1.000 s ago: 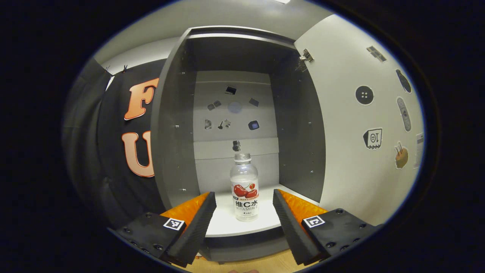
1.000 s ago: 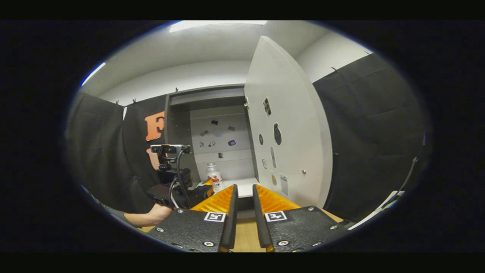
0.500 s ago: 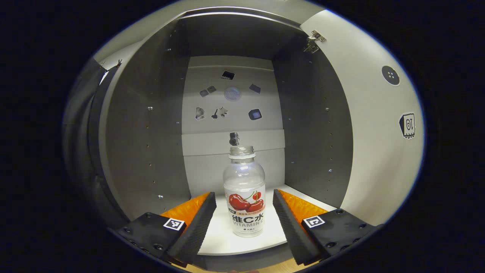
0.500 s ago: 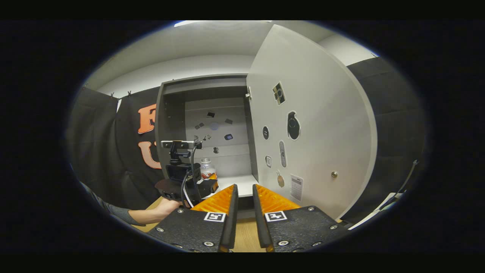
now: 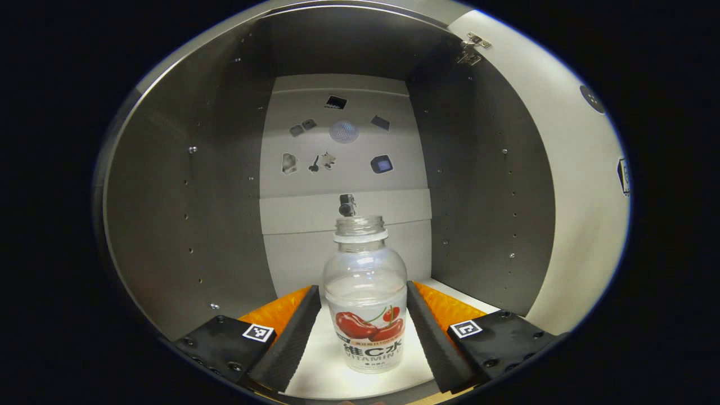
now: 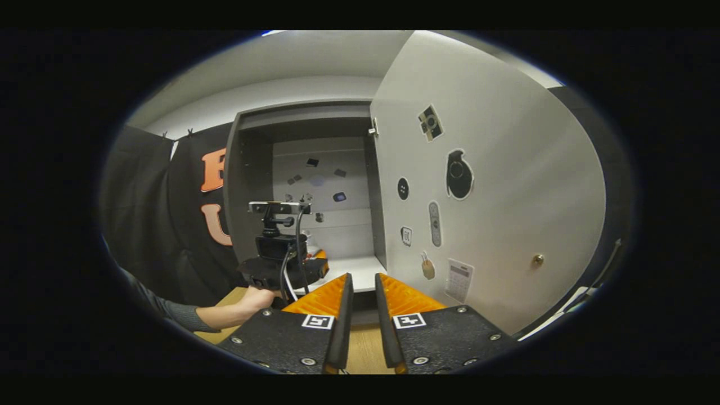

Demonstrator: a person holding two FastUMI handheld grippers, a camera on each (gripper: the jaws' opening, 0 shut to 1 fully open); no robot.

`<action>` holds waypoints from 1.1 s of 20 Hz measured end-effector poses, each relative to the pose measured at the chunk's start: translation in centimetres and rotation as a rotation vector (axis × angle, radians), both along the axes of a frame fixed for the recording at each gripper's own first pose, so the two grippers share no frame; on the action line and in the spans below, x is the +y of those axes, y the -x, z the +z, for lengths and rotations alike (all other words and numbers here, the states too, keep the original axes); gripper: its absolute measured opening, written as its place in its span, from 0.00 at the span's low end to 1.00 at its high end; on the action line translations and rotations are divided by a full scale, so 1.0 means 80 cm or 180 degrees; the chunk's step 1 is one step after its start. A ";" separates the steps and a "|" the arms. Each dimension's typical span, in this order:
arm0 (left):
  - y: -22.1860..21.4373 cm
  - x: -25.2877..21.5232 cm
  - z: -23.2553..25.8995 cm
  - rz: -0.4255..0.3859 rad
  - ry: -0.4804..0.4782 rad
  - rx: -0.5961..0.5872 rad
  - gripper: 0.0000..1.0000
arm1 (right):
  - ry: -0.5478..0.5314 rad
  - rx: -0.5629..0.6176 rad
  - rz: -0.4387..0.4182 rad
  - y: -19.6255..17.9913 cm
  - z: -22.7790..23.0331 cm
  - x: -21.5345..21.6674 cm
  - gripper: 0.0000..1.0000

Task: Open the cabinet door with the right hand, grasp the bottle in the cabinet with the left hand and place it on the coaster, then close the cabinet door with the right hand.

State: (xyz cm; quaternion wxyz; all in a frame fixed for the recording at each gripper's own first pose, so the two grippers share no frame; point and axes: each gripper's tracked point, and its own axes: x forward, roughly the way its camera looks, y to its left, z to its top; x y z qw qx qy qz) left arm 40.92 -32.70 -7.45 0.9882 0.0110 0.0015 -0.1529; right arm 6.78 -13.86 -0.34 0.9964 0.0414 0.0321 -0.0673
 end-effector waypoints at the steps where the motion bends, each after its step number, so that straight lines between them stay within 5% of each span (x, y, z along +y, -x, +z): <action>1: -0.002 -0.003 -0.003 -0.0016 0.0011 0.0022 1.00 | -0.0001 0.0021 0.0002 -0.001 -0.004 0.000 0.25; 4: -0.006 -0.001 -0.006 -0.0001 0.0051 0.0032 0.86 | -0.0007 0.0068 0.0005 -0.004 -0.010 0.001 0.25; 12: 0.035 0.016 0.009 0.0000 0.0115 0.0002 0.84 | -0.0070 0.0107 0.0129 0.007 -0.018 0.010 0.21; 22: 0.181 0.083 0.005 0.0113 0.0081 -0.0069 0.84 | -0.0245 0.0236 0.0446 0.066 -0.046 0.022 0.25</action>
